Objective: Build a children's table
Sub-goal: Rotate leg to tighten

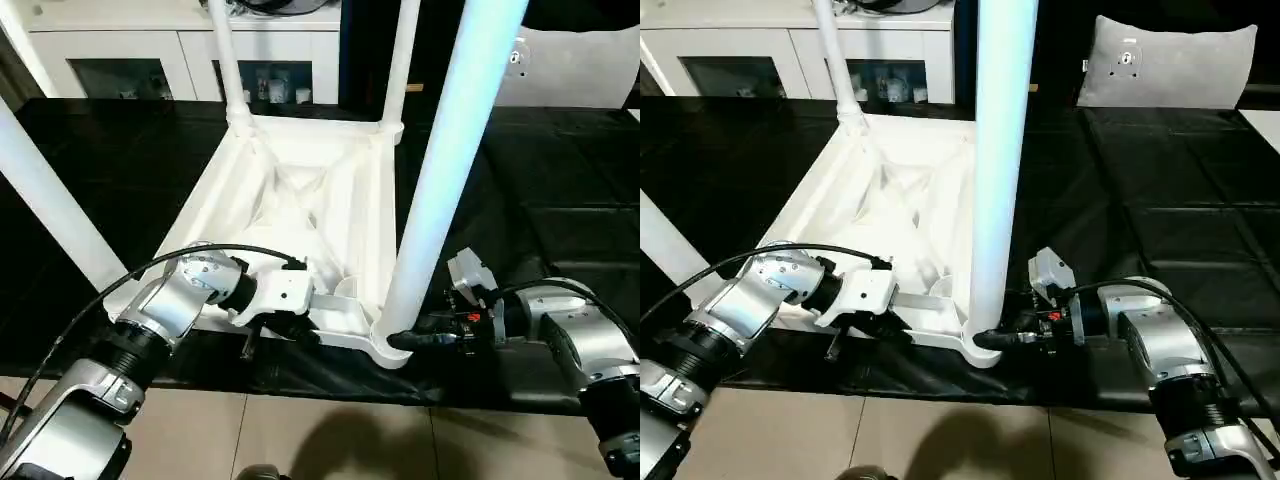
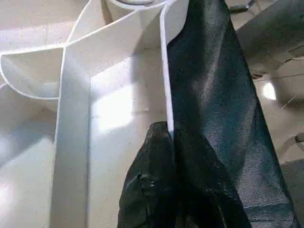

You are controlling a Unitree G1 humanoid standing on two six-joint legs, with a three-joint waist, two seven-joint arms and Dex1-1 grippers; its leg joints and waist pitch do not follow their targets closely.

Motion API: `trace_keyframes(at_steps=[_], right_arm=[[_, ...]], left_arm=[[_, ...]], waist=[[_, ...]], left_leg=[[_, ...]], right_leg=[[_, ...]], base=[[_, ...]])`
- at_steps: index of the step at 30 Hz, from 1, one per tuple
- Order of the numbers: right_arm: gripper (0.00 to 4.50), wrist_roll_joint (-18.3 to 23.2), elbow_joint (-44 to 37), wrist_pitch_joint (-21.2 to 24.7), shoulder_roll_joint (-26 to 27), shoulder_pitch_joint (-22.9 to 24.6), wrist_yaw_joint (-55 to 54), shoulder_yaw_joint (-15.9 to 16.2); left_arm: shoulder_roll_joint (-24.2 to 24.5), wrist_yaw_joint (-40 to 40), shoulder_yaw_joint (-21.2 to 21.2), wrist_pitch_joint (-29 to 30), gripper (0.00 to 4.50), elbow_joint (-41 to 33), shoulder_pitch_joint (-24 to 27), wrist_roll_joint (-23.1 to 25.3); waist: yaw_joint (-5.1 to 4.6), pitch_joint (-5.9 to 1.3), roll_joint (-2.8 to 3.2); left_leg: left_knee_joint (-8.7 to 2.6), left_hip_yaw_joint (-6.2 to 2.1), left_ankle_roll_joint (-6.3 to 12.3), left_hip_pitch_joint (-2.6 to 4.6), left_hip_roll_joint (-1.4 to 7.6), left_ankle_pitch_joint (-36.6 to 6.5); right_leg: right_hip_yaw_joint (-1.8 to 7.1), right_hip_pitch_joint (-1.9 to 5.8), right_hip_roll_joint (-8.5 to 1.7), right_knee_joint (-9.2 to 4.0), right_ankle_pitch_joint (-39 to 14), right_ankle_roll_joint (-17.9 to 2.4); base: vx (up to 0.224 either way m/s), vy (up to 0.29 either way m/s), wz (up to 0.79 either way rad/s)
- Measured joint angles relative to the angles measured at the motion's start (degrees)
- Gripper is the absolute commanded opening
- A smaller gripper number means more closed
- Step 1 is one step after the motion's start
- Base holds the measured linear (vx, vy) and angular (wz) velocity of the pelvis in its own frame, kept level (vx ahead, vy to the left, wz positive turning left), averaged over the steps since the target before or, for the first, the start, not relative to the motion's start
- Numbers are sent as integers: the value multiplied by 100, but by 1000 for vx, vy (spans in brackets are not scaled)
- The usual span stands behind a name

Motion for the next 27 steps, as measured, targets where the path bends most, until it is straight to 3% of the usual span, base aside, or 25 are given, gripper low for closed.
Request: trace_keyframes(at_steps=[6, 8, 12, 14, 16, 17, 18, 19, 20, 22, 25, 27], right_arm=[[196, 33, -330, 338, 106, 192, -311, -53], [196, -61, -431, 583, 313, 198, -814, -116], [196, -323, -428, 1127, 1101, 133, -2645, -538], [196, -557, -292, 1377, 1582, -59, -3793, -733], [196, -686, -154, 1461, 1939, -211, -4683, -891], [196, -707, -137, 1470, 2018, -230, -4890, -931], [196, -722, -133, 1487, 2128, -243, -5165, -977], [196, -723, -137, 1508, 2229, -236, -5375, -1037], [230, -726, -157, 1533, 2292, -237, -5527, -1117], [251, -734, -209, 1527, 2516, -250, -5947, -1321], [276, -844, -211, 1454, 2659, -250, -6340, -1351], [303, -904, -219, 1395, 2612, -207, -6357, -1319]], left_arm=[[-90, -52, 121, 617, 0, -44, 17, -147], [-111, 176, 274, 1063, 0, -81, 84, -148], [-395, 1057, 614, 1873, 0, -81, 148, -46], [-704, 1635, 744, 2247, 0, -78, 159, 44], [-986, 2079, 846, 2498, 0, -68, 156, 51], [-1067, 2192, 880, 2561, 0, -67, 156, 51], [-1143, 2341, 917, 2640, 0, -68, 153, 45], [-1223, 2484, 959, 2715, 0, -60, 156, 45], [-1329, 2646, 989, 2771, 0, -53, 152, 52], [-1525, 2958, 1077, 2791, 0, -52, 140, 63], [-1637, 3096, 1025, 2749, 0, -53, 111, 84], [-1628, 3044, 957, 2626, 0, -54, 106, 83]], waist=[[-17, -13, 6], [-76, -29, 10], [-384, -33, -10], [-571, -30, -4], [-713, -19, 32], [-723, -18, 30], [-734, -3, -19], [-742, 20, -101], [-700, 25, -125], [-567, 23, -118], [-543, 2, -94], [-529, 1, -93]], left_leg=[[2, 4, -1, 8, 0, 1], [1, 8, -21, 21, 0, 14], [-1, 9, -73, 60, 11, 47], [-15, -1, -110, 109, 71, 38], [-10, -23, -113, 107, 186, 37], [0, -22, -114, 107, 191, 36], [1, 20, -133, 157, 163, 22], [-1, 18, -148, 225, 46, 12], [-7, 29, -148, 263, -3, 8], [-33, -24, -117, 166, -33, 33], [-41, -94, -88, 105, 34, 68], [-33, -90, -79, 102, 21, 57]], right_leg=[[5, 3, -1, 7, 1, 0], [10, 4, 0, 19, 6, -7], [-11, 27, 7, 3, 32, -15], [-97, 115, 47, -119, 40, -3], [-238, 218, 77, -255, 51, 29], [-239, 220, 82, -254, 52, 29], [-58, 168, 86, -88, 26, 75], [83, 153, 72, 24, 43, -33], [88, 125, 46, 56, 19, -36], [58, 68, 51, 41, 21, -34], [44, 71, 138, -110, 84, -17], [63, 69, 135, -125, 137, -53]], base=[[0, 0, 0], [0, 0, 0], [-26, -6, -4], [0, 0, 0], [0, 0, 0], [0, 0, 0], [0, 0, 0], [0, 0, 0], [0, 0, 0], [0, 0, 0], [0, 0, 0], [0, 0, 0]])
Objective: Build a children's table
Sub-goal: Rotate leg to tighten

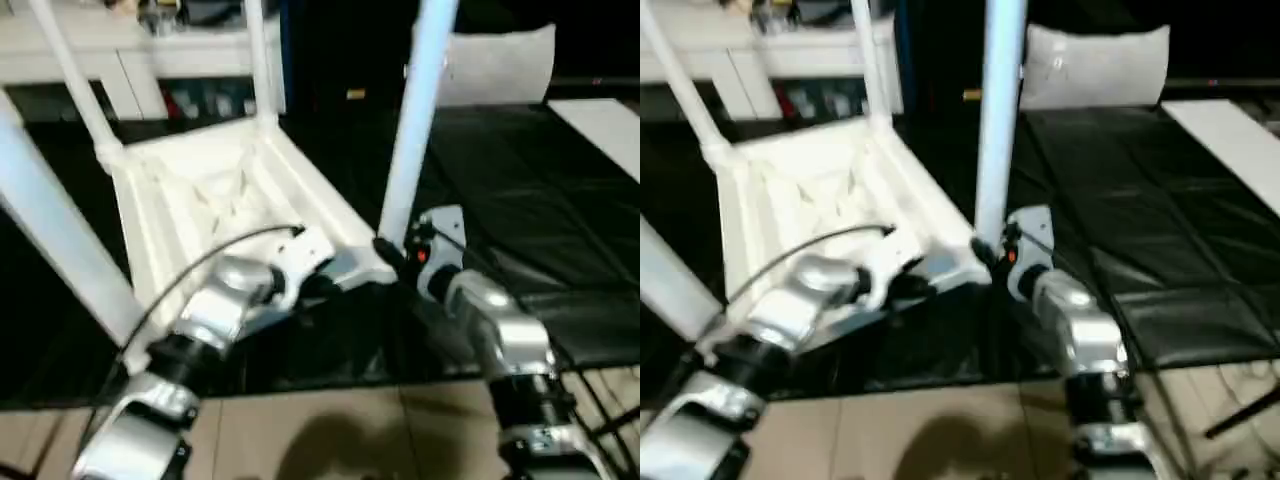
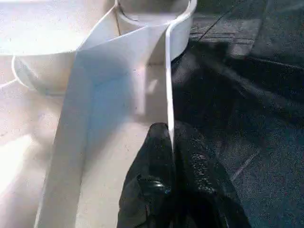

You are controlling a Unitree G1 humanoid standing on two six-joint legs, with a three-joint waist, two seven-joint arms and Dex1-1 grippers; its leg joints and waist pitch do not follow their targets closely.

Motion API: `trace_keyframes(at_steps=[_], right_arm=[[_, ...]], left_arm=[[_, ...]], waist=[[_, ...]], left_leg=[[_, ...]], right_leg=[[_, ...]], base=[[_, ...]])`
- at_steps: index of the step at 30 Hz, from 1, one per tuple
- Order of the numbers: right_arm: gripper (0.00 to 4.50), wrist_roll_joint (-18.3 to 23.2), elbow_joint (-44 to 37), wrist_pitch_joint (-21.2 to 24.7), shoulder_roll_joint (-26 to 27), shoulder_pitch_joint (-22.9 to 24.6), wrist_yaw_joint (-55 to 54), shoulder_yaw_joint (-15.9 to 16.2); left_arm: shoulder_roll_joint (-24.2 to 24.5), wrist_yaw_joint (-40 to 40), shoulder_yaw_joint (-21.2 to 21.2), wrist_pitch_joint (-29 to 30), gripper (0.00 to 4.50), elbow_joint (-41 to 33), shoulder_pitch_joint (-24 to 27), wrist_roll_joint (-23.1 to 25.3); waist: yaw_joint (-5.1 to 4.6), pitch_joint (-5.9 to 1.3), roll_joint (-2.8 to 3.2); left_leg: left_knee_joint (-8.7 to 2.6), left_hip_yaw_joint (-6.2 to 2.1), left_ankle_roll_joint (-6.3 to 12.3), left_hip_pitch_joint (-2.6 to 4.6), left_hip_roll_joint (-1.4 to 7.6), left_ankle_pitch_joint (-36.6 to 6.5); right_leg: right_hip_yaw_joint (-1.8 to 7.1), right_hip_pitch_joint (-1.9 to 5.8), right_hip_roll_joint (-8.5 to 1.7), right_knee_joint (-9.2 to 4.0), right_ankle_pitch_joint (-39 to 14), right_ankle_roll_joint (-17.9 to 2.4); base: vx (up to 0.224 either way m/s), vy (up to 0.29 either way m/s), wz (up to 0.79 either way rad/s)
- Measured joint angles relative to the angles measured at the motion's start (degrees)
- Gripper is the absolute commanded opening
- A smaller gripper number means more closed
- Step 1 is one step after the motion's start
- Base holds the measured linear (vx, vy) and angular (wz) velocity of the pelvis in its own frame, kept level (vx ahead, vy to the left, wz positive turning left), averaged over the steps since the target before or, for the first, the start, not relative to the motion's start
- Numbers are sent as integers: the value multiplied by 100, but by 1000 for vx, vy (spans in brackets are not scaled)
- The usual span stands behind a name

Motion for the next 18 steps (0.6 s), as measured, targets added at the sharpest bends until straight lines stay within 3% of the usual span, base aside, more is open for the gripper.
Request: trace_keyframes(at_steps=[2, 9, 14, 18], right_arm=[[312, 25, -64, -47, -109, 88, 154, 17], [366, 321, -707, 2, -995, 789, 1404, 215], [415, 635, -996, 124, -1577, 1144, 2217, 192], [447, 686, -1243, 214, -1845, 1247, 2339, 55]], left_arm=[[47, -66, -72, -136, 0, 0, 0, -4], [495, -655, -241, -983, 0, 145, 11, -3], [656, -771, -305, -2010, 0, 746, -148, 53], [671, -553, -293, -2300, 0, 1137, -323, 117]], waist=[[44, 0, 0], [210, 5, 9], [253, 5, 9], [249, 6, 8]], left_leg=[[-9, 5, 3, -30, -2, -4], [-35, 6, 3, -31, -1, -2], [-35, 10, 2, -30, -1, 0], [-35, 11, 0, -34, 1, 1]], right_leg=[[1, 0, 0, -8, -5, -3], [-6, -6, 2, -20, -16, -1], [-9, -4, 2, -29, -11, 6], [-11, -3, 3, -34, -7, 13]], base=[[0, 0, 0], [0, 0, 0], [0, 0, 0], [0, 0, 0]])
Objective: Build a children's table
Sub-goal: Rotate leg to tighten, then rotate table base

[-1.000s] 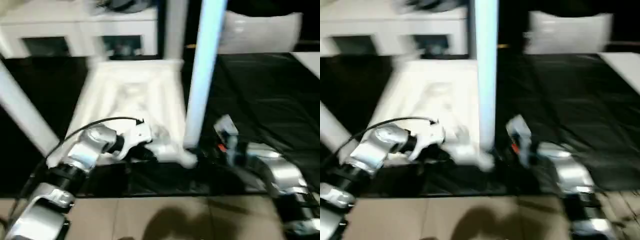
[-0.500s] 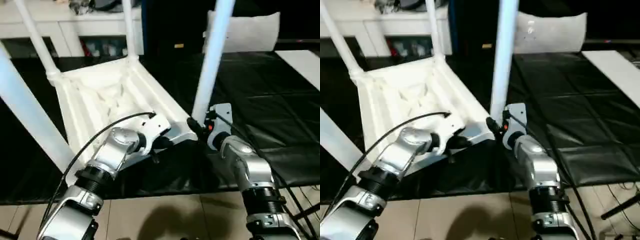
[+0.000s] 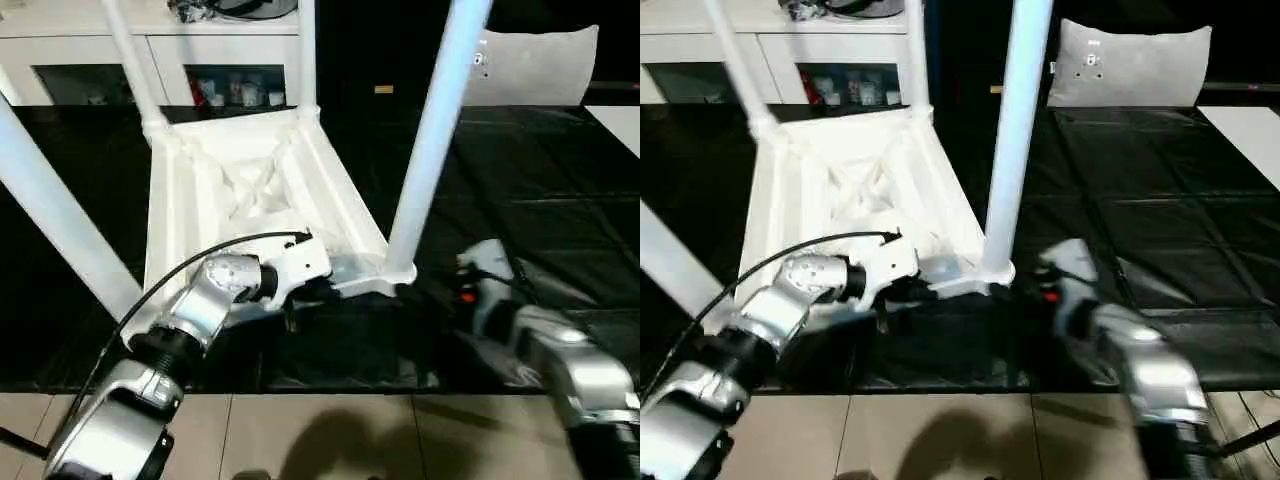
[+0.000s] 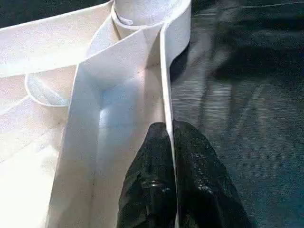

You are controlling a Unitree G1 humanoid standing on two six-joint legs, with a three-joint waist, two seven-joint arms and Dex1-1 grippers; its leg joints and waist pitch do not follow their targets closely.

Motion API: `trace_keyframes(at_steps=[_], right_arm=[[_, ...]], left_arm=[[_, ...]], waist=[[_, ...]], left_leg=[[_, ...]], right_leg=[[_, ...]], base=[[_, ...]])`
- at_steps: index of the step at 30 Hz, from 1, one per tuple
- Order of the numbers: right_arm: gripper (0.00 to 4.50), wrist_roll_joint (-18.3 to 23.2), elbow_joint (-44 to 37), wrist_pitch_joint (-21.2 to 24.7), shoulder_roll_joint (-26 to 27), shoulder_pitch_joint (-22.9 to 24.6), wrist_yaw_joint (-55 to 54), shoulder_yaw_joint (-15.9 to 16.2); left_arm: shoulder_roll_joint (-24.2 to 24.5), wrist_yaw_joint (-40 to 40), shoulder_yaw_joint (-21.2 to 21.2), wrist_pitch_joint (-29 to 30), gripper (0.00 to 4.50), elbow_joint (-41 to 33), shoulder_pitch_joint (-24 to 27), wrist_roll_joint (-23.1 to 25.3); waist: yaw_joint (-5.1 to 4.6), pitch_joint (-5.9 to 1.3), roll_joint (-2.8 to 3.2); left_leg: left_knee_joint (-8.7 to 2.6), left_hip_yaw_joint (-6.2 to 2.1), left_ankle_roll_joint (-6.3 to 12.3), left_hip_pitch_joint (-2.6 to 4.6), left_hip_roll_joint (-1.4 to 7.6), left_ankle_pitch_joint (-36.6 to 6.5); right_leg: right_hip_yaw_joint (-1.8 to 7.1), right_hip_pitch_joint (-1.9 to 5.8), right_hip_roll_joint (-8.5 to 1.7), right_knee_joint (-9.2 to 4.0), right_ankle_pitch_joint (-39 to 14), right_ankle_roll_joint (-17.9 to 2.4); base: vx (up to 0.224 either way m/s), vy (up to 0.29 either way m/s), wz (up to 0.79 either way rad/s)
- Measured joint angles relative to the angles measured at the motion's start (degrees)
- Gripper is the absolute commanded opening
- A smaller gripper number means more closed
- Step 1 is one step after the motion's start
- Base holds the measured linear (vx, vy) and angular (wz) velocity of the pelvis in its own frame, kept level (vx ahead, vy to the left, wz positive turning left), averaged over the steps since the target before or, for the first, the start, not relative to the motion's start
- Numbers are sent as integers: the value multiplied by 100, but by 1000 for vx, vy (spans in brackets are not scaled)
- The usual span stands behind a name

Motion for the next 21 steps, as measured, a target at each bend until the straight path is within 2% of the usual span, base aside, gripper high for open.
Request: trace_keyframes(at_steps=[3, 4, 6, 7, 9, 11, 13, 15, 17, 21], right_arm=[[448, 85, -152, 66, -83, 116, 126, -37], [449, 200, -284, 106, -117, 180, 248, -37], [450, 371, -514, 148, -117, 246, 390, -27], [450, 460, -628, 178, -111, 292, 469, -9], [450, 669, -879, 259, -6, 328, 549, 94], [450, 824, -1077, 323, 200, 313, 584, 193], [450, 923, -1209, 353, 332, 309, 583, 258], [450, 970, -1233, 359, 369, 301, 568, 268], [450, 1034, -1232, 338, 554, 242, 467, 268], [450, 1045, -1167, 237, 831, -14, 277, 373]], left_arm=[[-20, 60, 31, -109, 0, 69, -14, -15], [-21, 33, 87, -110, 27, 68, 6, -65], [-20, 11, 230, -71, 43, -57, 118, -195], [-24, -17, 337, -73, 68, -196, 201, -326], [-43, -3, 654, 100, 68, -864, 472, -752], [-92, 154, 844, 330, 100, -1383, 692, -982], [-150, 352, 973, 572, 108, -1795, 993, -1114], [-152, 466, 1052, 742, 135, -1976, 1196, -1180], [-200, 732, 1300, 1127, 140, -2720, 1760, -1337], [-265, 1043, 1413, 1556, 179, -3628, 2359, -1512]], waist=[[-33, 0, 1], [-43, 0, 1], [-55, -3, 6], [-48, -3, 6], [-33, -8, 12], [-11, -12, 13], [17, -14, 17], [34, -14, 12], [7, -16, 11], [9, -17, 9]], left_leg=[[-13, -1, 1, -13, 0, -1], [-17, -2, 2, -24, 1, -2], [-17, -3, 3, -60, 2, -2], [-17, -5, 4, -75, 3, -3], [-14, -7, 7, -94, 4, -4], [-9, -5, 8, -88, 4, -5], [-9, -2, 6, -78, 4, -3], [-7, -2, 0, -69, 5, 2], [-7, 3, -2, -54, 7, 3], [-4, 1, -8, -51, 8, 7]], right_leg=[[-4, -1, 3, -26, 5, 8], [-6, -8, 4, -32, 6, 10], [-5, -37, 4, -33, 7, 13], [-5, -50, 4, -29, 9, 19], [-4, -74, 0, -11, 2, 20], [-4, -76, -2, 11, -23, -8], [-4, -73, -1, 17, -24, -13], [-4, -66, 1, 17, -18, -12], [-1, -53, 0, 17, -16, -11], [-2, -46, 1, 16, -15, -10]], base=[[0, 0, 0], [0, 0, 0], [0, 0, 0], [0, 0, 0], [0, 0, 0], [0, 0, 0], [0, 0, 0], [0, 0, 0], [0, 0, 0], [0, 0, 0]])
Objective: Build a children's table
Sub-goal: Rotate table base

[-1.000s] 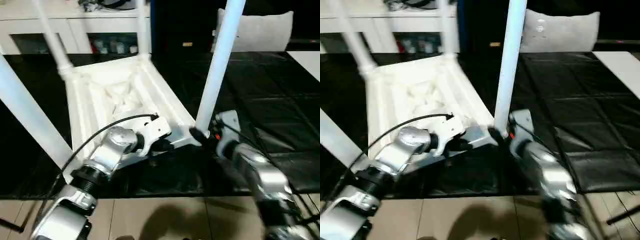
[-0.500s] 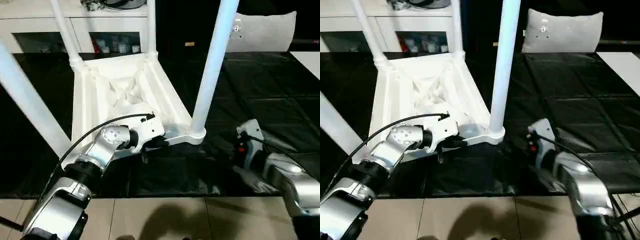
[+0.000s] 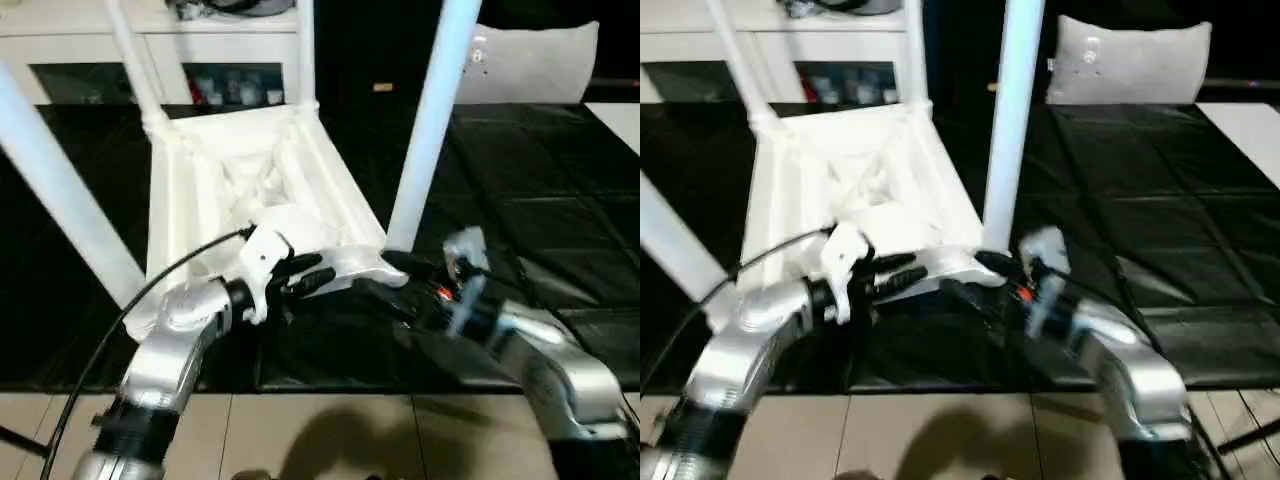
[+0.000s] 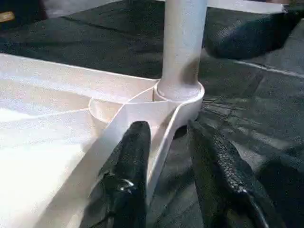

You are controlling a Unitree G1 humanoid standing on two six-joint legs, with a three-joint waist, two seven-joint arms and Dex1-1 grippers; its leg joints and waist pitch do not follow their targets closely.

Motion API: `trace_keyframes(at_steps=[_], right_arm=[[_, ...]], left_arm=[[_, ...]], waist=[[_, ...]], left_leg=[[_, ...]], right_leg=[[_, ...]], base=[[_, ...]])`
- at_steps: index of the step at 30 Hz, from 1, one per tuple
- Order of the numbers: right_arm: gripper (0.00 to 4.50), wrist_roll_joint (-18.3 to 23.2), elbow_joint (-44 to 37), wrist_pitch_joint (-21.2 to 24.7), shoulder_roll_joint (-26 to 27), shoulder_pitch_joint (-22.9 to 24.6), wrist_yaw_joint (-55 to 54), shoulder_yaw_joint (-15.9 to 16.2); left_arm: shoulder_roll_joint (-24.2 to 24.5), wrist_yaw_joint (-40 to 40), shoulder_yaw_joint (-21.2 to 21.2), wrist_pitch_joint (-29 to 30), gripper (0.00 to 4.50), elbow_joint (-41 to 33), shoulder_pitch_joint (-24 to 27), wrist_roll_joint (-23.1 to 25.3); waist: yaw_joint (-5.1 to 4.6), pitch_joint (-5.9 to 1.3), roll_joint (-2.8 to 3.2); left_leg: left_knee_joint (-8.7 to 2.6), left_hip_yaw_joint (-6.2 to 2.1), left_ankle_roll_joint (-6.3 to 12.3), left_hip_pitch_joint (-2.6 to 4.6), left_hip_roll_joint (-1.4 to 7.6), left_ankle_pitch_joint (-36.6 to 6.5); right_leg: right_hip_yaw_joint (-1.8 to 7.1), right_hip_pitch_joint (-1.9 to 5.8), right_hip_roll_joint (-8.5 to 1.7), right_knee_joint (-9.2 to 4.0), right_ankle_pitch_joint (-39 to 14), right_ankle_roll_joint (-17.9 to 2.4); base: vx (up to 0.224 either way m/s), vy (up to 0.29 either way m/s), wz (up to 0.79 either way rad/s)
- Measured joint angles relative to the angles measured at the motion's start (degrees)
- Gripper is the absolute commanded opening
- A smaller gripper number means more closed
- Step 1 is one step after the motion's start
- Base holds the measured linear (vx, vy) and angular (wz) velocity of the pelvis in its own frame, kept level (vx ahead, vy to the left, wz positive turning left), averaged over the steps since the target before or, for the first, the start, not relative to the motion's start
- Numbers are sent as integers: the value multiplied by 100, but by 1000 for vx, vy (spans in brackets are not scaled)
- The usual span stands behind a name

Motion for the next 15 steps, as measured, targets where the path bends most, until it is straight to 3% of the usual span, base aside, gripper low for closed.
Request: trace_keyframes(at_steps=[9, 13, 15], right_arm=[[450, -177, 539, -468, 741, -433, -713, 38], [450, -314, 928, -666, 930, -635, -1069, 49], [450, -413, 1110, -779, 961, -701, -1234, 5]], left_arm=[[84, 500, 567, 273, 255, -1426, 1743, -369], [287, 382, 764, 355, 281, -1533, 2137, -510], [315, 360, 818, 351, 302, -1532, 2203, -564]], waist=[[-73, -11, -22], [-68, -17, -33], [-63, -12, -44]], left_leg=[[-5, -3, 3, 2, 1, -5], [-3, -4, 1, 17, 2, -2], [-3, -2, -5, 58, 2, -5]], right_leg=[[-1, 9, 2, -12, -1, 0], [0, 25, 3, -11, 0, 0], [2, 59, 3, -17, -1, 0]], base=[[0, 0, 0], [0, 0, 0], [0, 0, 0]])
